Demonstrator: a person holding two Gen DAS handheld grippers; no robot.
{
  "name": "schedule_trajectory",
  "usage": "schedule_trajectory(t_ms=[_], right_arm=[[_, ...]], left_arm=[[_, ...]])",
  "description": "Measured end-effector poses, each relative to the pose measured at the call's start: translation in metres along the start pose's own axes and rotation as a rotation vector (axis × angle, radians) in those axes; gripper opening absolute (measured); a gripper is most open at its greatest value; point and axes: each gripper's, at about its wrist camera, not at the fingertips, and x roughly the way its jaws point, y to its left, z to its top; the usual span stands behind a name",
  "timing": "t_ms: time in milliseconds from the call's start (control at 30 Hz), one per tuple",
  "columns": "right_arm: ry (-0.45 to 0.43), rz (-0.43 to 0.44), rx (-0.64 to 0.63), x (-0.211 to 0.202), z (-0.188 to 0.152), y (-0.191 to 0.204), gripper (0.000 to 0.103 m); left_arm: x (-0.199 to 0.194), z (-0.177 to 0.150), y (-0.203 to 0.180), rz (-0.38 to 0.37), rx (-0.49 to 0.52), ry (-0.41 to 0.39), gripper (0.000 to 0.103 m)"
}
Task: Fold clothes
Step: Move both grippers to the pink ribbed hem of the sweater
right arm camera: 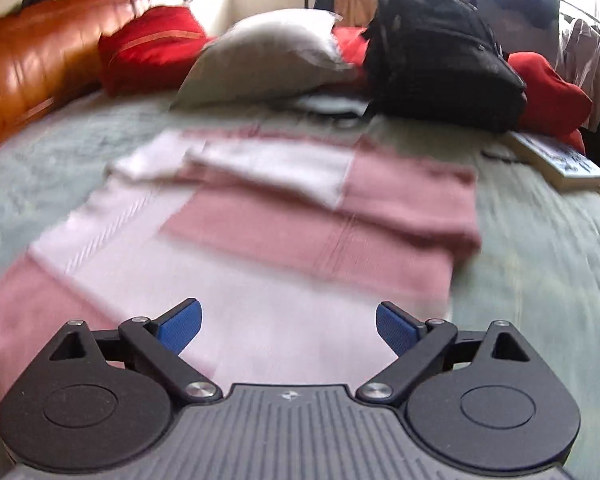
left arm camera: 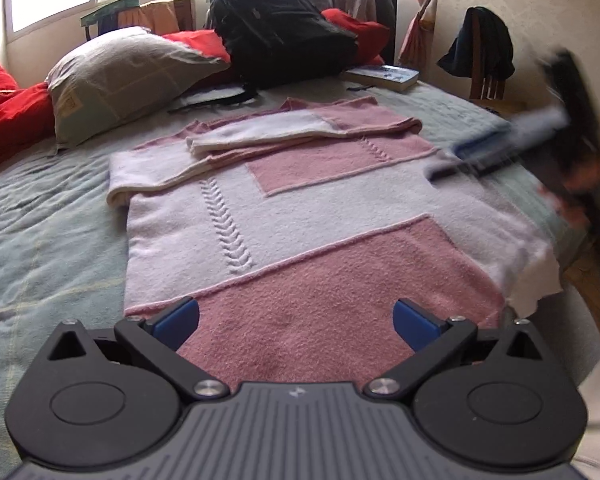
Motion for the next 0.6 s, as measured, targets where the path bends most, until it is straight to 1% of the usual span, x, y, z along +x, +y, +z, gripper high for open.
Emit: schedule_trajectory(t_ms=[100,167,200,233,267,333,367,467,600], right_arm=[[0.006,-0.015,-0.012,-0.008,-0.031,0.021,0.099],[0.012,-0.013,0.001,-0.011,-0.047,0.031,0.099],[0.013,-0.005,0.020,-0.013,-0.055,0.033,0.100],[0.011,0.012,0.053,-0.015,-0.061,0.033,0.100],[0.008,0.021,0.083,-0.016,-0.066,0.031,0.103],[0.002,0.024,0.132,-0.017,-0.076,0.028,0.103],[-0.002,0.019,0.145,-0.016,-0.080,0.028,0.103],[-0.018,-0.010,0.117,-0.019,-0.081,0.033,0.103],[-0.047,-0.043,0.073,-0.024,-0.079,0.040,0.103]], left_arm=[[0.015,-0.007,0.003,-0.007,-0.037,0.039,0.102],[0.024,-0.016,0.007,-0.031,-0.103,0.085,0.102],[0.026,-0.022,0.010,-0.049,-0.131,0.094,0.102],[0.025,-0.028,0.012,-0.054,-0.150,0.082,0.102],[0.024,-0.033,0.014,-0.059,-0.167,0.073,0.102],[0.017,-0.036,0.015,-0.064,-0.179,0.069,0.102],[0.014,-0.035,0.016,-0.065,-0.185,0.076,0.102],[0.006,-0.024,0.020,-0.052,-0.187,0.097,0.102],[-0.001,0.006,0.038,-0.039,-0.207,0.034,0.102]])
